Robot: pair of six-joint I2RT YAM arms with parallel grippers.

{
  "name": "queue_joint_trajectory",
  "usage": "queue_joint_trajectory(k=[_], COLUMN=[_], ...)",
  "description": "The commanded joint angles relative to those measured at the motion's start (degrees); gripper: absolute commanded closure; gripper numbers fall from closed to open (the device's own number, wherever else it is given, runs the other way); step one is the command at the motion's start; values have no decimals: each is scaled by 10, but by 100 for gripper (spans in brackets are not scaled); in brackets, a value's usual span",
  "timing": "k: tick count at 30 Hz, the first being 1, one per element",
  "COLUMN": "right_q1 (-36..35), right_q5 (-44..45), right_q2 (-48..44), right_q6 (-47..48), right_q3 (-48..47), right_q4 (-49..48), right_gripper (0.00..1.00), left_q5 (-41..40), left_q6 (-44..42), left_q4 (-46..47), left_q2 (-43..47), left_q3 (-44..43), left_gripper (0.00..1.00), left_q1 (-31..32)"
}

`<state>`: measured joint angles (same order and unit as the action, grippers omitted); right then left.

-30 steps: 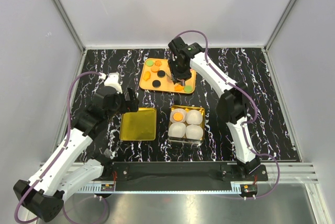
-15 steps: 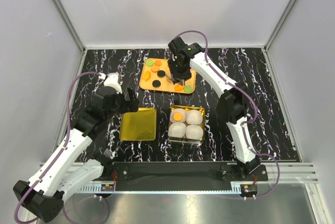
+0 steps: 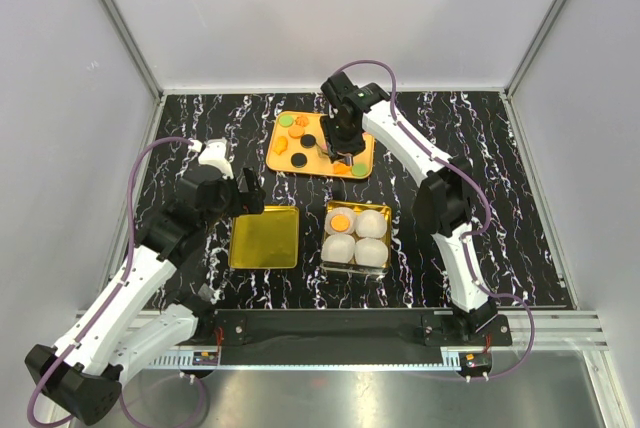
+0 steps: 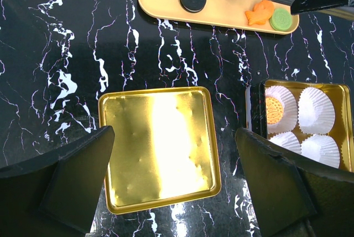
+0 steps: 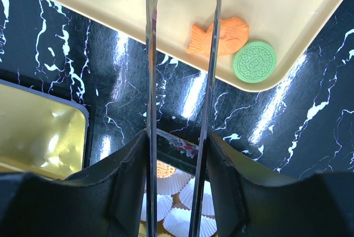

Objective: Pack the cookies

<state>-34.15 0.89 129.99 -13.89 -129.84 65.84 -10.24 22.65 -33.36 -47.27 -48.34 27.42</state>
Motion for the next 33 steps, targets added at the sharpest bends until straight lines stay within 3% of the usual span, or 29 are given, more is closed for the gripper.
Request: queue_joint_trajectory(k=[1, 33], right_q1=[-6, 1], right_q5=[3, 20], right_q2=[-2, -56], right_q6=[7, 1], right_q3=[-16, -9], right_q4=[1, -3], right_gripper=[49, 53], left_q5=[-2, 0], left_q6=[-3, -2], left_q4=[18, 18], left_q2=[7, 7], left_q3=[-5, -4], left_gripper=[1, 1], left_q1=[-3, -3])
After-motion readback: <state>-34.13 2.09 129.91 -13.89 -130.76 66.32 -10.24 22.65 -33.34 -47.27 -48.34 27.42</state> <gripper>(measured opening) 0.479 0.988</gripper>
